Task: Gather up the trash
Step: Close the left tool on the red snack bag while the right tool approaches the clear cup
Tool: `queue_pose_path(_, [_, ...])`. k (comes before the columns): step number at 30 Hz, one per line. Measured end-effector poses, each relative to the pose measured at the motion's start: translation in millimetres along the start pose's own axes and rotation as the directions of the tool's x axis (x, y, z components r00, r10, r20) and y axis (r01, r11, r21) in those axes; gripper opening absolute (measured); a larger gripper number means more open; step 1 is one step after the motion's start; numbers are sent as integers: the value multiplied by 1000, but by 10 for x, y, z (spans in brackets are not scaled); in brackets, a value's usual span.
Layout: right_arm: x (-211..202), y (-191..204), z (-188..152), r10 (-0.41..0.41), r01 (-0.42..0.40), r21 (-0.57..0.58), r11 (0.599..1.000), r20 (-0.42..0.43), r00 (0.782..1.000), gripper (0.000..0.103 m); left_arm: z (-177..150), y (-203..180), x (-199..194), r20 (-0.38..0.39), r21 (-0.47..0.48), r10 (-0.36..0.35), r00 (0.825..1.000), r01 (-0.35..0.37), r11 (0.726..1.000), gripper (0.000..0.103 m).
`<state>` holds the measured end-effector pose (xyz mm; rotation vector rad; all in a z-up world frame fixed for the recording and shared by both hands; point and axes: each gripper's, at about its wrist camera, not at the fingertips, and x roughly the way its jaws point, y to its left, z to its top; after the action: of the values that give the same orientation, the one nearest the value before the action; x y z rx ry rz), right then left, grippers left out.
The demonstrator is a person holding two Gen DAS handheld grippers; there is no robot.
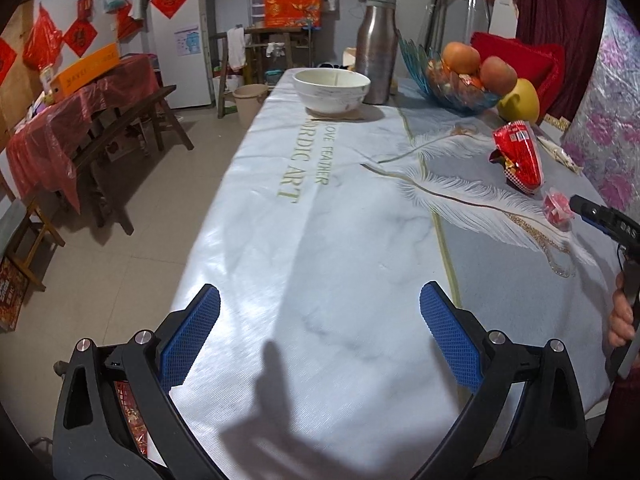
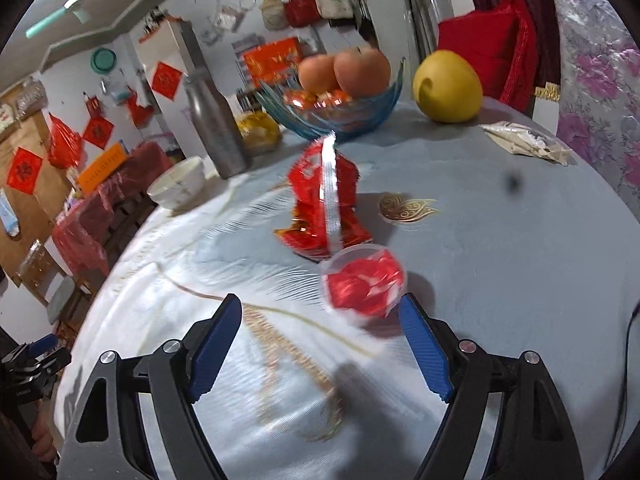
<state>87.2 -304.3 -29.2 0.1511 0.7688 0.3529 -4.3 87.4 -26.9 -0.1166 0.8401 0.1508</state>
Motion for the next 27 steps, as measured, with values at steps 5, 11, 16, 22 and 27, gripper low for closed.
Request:
queue_pose_path(5, [262, -57, 120, -43, 41, -21, 999, -69, 997, 80, 121, -119, 90, -7, 18, -6, 1000, 6, 1000, 96])
queue_pose_path(11, [262, -239, 88, -59, 60, 28, 998, -51, 997, 54, 343, -432, 234, -7, 73, -27, 1000, 27, 997, 96])
queue_pose_path(16, [31, -514, 99, -100, 94, 124, 988, 44, 994, 54, 557, -851, 431, -16, 128, -79, 997, 80, 989, 96])
queue_pose_path(22, [-44, -649, 122, -108, 92, 191, 977, 80, 991, 54, 884, -1516, 758, -56, 168, -191, 980, 197, 966, 96])
queue_pose_path(27, [-102, -667, 119, -145, 121, 199, 972, 109, 983, 54, 1101, -2062, 1064, -66, 216, -208, 976, 218, 952, 96])
